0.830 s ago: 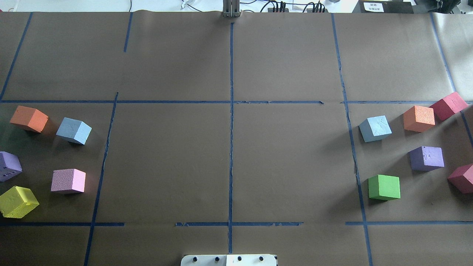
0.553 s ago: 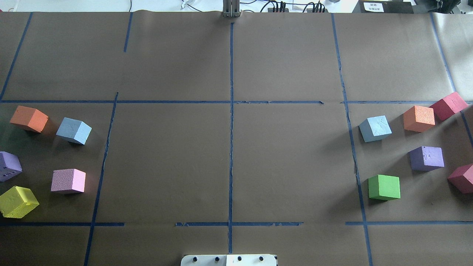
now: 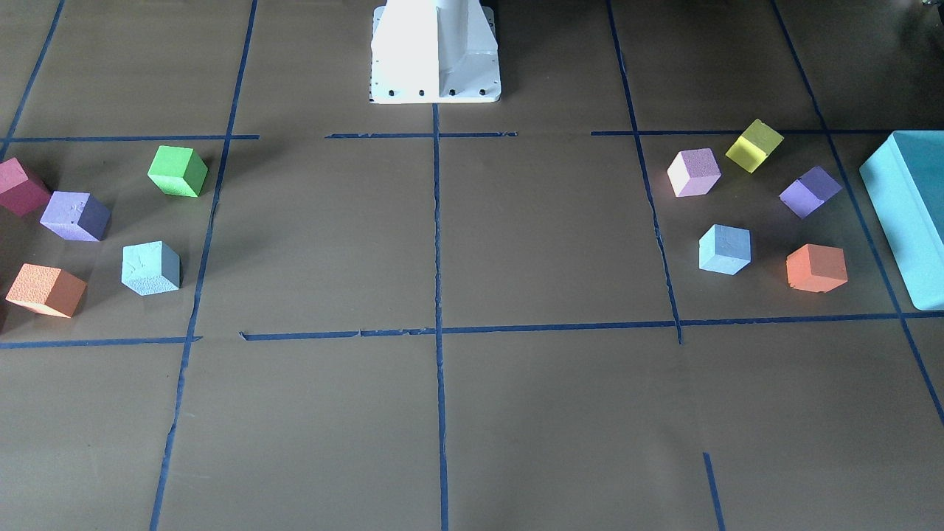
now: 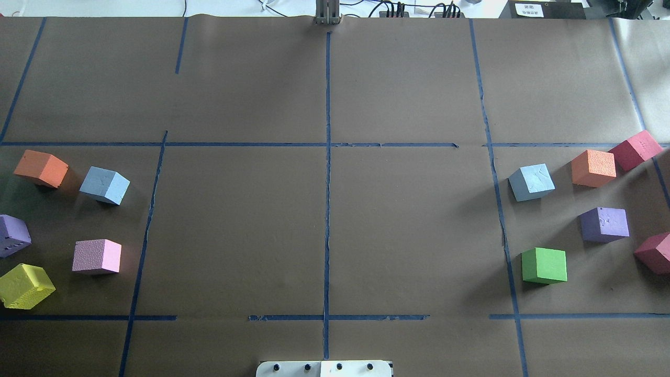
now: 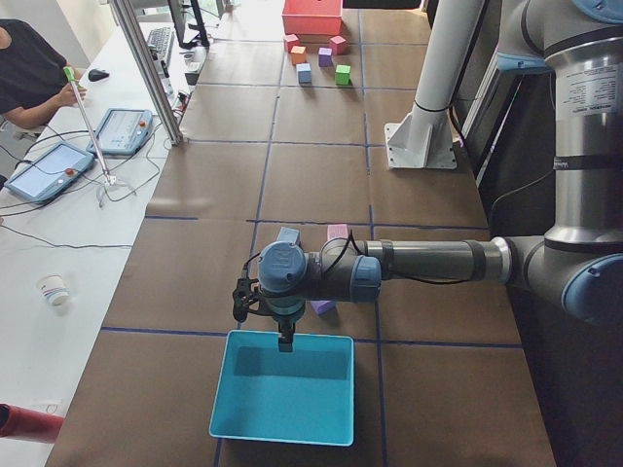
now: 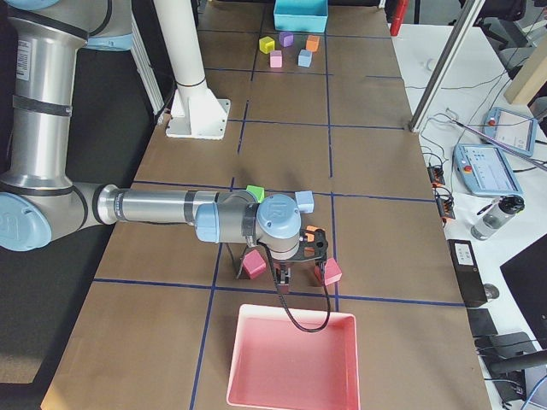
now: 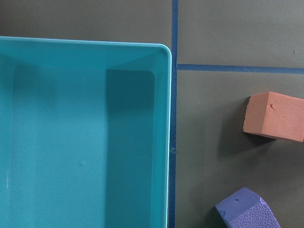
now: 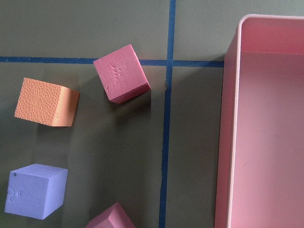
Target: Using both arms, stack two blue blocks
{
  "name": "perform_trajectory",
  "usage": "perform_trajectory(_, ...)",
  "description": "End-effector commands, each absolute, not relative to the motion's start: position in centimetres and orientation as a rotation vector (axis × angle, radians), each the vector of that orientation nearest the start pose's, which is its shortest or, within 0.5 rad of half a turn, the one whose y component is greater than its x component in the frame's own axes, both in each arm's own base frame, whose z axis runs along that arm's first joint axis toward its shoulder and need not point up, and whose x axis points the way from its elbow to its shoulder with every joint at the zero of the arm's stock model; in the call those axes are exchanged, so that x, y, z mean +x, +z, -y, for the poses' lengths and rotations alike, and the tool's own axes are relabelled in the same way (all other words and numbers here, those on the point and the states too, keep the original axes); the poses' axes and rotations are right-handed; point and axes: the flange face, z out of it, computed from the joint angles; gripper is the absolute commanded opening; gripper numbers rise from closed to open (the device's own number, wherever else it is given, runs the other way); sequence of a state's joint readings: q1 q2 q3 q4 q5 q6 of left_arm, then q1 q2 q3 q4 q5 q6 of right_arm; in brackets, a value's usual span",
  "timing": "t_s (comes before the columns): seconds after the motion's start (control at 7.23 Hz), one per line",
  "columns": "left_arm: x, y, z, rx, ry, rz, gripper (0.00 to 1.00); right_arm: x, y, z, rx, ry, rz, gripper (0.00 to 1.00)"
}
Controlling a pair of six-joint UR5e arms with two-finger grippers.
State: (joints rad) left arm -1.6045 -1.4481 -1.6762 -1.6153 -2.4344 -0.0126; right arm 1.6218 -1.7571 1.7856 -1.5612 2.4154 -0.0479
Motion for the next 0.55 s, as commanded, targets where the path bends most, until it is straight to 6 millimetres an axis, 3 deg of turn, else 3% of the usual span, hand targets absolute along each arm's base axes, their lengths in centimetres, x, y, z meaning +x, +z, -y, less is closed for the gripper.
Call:
perform_trajectory(0.0,-7.2,65.2,44.0,0.036,-0.032,-0.863,1.0,8.0,63.0,41.3,0.082,-0.017,0.842,1.0)
perform_trajectory(0.28,-7.3,65.2,44.2,0.037,-0.031,-0.863,1.0,8.0,62.5,41.7,0.093,-0.019,0.843,1.0)
perform_trajectory(0.42,-7.3,65.0,44.2,0.04,-0.031,-0.863,1.0,8.0,61.2,42.9,0.121,-0.033,0.844,1.0)
